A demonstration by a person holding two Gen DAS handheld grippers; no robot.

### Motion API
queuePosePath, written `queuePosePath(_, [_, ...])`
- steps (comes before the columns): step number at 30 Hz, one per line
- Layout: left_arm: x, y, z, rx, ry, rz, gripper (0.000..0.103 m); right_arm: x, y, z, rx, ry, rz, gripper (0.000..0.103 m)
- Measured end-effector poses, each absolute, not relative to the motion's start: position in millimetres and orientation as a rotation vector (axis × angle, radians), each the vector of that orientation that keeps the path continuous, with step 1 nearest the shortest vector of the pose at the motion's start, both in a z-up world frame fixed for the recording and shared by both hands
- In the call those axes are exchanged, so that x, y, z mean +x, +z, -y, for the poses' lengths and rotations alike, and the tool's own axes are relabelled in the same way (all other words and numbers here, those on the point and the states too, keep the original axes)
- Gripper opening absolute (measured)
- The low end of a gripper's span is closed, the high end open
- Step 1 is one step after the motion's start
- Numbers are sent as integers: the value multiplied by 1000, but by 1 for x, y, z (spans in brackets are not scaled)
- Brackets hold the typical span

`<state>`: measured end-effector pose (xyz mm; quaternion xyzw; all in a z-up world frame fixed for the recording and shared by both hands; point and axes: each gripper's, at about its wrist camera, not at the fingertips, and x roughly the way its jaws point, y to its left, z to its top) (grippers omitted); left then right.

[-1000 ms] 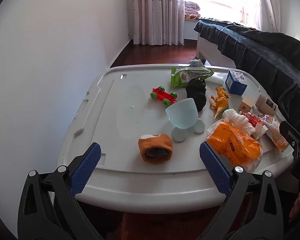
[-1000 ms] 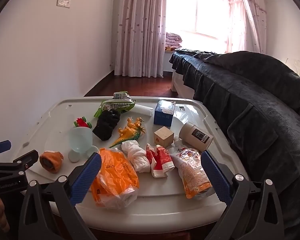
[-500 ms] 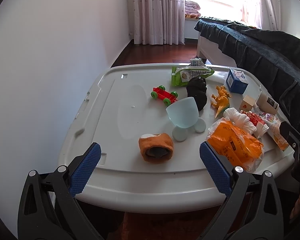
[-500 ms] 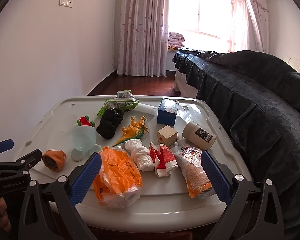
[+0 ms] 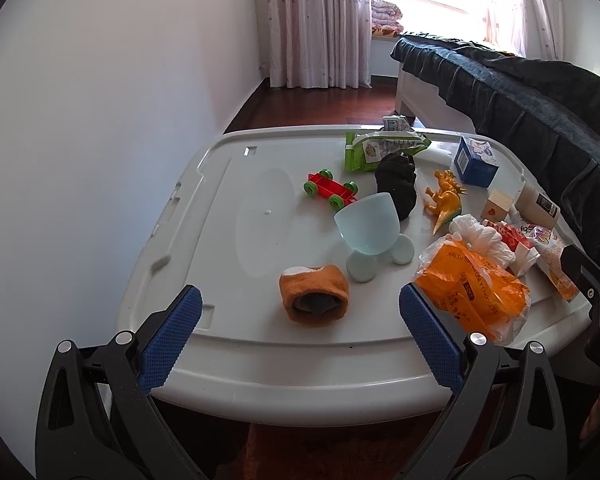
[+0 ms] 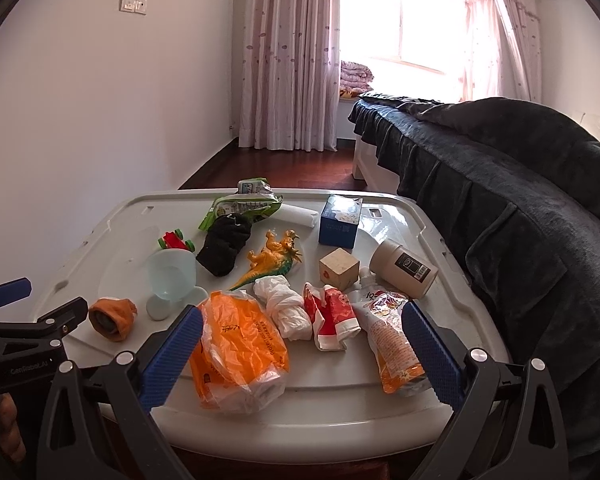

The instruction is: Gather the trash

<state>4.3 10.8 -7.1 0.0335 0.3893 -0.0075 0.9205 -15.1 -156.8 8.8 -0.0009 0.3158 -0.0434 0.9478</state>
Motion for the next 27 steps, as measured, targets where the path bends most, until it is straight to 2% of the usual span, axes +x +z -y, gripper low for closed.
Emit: queuePosePath(27, [6, -8, -11, 70, -11, -804, 96, -14, 8, 156, 0, -86, -646, 98])
